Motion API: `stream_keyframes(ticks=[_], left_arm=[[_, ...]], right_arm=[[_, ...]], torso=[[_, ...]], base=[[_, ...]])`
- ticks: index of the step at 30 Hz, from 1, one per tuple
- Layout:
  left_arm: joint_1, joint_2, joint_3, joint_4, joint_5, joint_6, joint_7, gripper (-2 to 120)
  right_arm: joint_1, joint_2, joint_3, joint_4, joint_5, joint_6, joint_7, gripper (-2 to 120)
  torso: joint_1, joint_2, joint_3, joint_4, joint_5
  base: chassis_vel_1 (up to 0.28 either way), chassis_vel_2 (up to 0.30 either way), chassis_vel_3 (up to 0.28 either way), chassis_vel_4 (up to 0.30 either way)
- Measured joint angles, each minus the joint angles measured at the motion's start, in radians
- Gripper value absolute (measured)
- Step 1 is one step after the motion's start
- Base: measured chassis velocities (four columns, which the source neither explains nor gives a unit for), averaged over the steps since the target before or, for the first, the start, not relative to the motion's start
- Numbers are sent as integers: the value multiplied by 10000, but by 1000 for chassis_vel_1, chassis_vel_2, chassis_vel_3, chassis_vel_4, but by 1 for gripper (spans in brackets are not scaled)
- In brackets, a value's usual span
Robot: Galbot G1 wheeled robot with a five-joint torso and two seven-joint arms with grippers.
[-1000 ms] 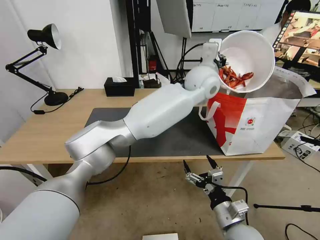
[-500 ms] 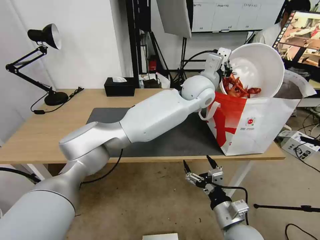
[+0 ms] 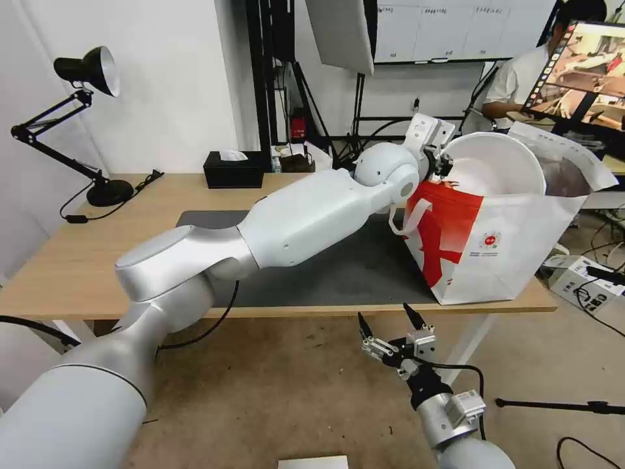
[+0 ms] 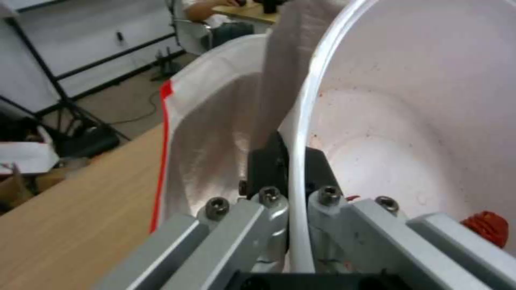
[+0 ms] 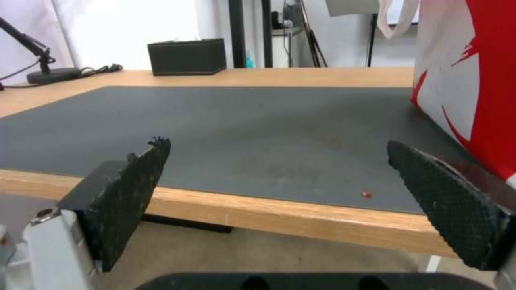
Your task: Pick up the trash from the table and place it into the takeout bag.
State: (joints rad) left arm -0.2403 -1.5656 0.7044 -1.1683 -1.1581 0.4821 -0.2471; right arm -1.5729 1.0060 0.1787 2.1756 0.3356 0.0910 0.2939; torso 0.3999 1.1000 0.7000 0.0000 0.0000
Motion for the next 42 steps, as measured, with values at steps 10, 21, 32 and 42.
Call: stream_keyframes(ticks=[10, 21, 32, 42], left_arm=[[0, -170, -90, 166, -346, 331, 84, 34], [162, 209, -314, -652, -480, -17, 129, 76], [270, 2033, -649, -2528, -88, -2044, -816, 100], [1177, 3672, -736, -3622, 1673, -4477, -1175, 100]], right_arm=[[0, 0, 0, 0, 0, 0, 0, 100], [0, 0, 0, 0, 0, 0, 0, 100], [0, 0, 0, 0, 0, 0, 0, 100], [0, 0, 0, 0, 0, 0, 0, 100]], torso=[[0, 0, 0, 0, 0], [0, 0, -1, -1, 0], [0, 0, 0, 2, -3], [0, 1, 0, 1, -5]], base=[[0, 0, 0, 0], [0, 0, 0, 0], [0, 0, 0, 0], [0, 0, 0, 0]])
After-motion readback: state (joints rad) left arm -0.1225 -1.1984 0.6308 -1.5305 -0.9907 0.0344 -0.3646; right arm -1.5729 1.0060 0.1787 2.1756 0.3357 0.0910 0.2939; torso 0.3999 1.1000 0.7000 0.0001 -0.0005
